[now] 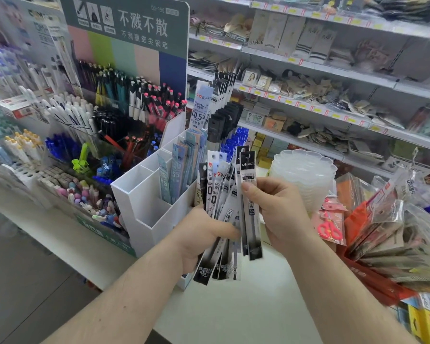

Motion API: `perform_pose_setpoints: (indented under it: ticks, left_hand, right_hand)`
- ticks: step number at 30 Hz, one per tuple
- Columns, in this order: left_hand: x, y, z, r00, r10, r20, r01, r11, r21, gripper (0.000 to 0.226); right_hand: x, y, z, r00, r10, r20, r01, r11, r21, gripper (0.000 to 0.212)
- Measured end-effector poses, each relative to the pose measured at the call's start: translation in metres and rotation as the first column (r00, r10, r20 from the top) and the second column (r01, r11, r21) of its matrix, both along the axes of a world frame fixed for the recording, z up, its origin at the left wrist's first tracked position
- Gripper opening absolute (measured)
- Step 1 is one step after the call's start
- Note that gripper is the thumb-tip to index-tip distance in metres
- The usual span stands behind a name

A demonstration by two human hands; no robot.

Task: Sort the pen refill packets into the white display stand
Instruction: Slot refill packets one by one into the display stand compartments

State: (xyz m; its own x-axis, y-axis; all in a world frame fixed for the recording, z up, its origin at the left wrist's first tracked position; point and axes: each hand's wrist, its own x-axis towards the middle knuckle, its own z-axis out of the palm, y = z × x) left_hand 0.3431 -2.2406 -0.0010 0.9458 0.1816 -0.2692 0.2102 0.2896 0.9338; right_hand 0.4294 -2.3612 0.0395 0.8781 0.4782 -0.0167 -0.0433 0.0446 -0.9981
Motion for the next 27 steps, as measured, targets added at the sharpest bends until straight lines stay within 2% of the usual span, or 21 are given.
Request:
perform_pose_setpoints:
  ticks: [3, 6, 7, 10, 12, 14, 18, 22, 27]
  left_hand:
    - [-0.004, -0.001, -0.001, 0.996, -0.09, 0.011, 0.091, 0.984, -0.15, 0.054]
    - [-0.002, 0.001, 0.0, 0.992, -0.124, -0.005, 0.114, 0.932, -0.343, 0.024]
    - [0.0, 0.003, 0.001, 0.993, -0.113, -0.025, 0.097, 0.933, -0.347, 0.013]
    - [0.004, 0.004, 0.003, 0.999, -0.025, -0.044, 0.008, 0.938, -0.347, 0.026]
    - [0.004, 0.004, 0.001, 0.998, 0.015, -0.057, -0.037, 0.916, -0.4, 0.023]
    - [0.003, 0.005, -0.002, 0.998, -0.022, -0.064, -0.007, 0.905, -0.426, 0.015]
    - [0.006, 0.006, -0.01, 0.995, -0.051, -0.084, 0.015, 0.924, -0.382, 0.024]
    - [0.007, 0.001, -0.005, 0.997, -0.077, -0.006, 0.072, 0.953, -0.293, 0.025]
    - [0.009, -0.002, -0.007, 0.994, -0.105, 0.029, 0.106, 0.994, -0.03, 0.064]
  right_hand:
    - [0.001, 0.0, -0.001, 1.0, -0.01, -0.009, 0.01, 1.0, 0.003, 0.022]
    - [0.004, -0.003, -0.004, 0.998, -0.036, -0.045, 0.036, 0.999, 0.006, 0.018]
    - [0.004, -0.004, -0.004, 0.997, -0.05, -0.063, 0.051, 0.999, 0.013, 0.018]
    - [0.007, -0.011, -0.004, 0.993, -0.07, -0.091, 0.071, 0.997, 0.016, 0.015]
    - [0.012, -0.019, -0.001, 0.989, -0.091, -0.12, 0.095, 0.995, 0.027, 0.02]
    - [0.019, -0.026, 0.003, 0.982, -0.125, -0.143, 0.132, 0.99, 0.044, 0.021]
    - [0.026, -0.033, 0.013, 0.981, -0.159, -0.111, 0.162, 0.986, 0.024, 0.008]
    - [0.028, -0.033, 0.015, 0.98, -0.187, -0.064, 0.183, 0.981, -0.057, 0.004]
    - [0.026, -0.031, 0.014, 0.974, -0.201, -0.106, 0.194, 0.979, -0.067, 0.005]
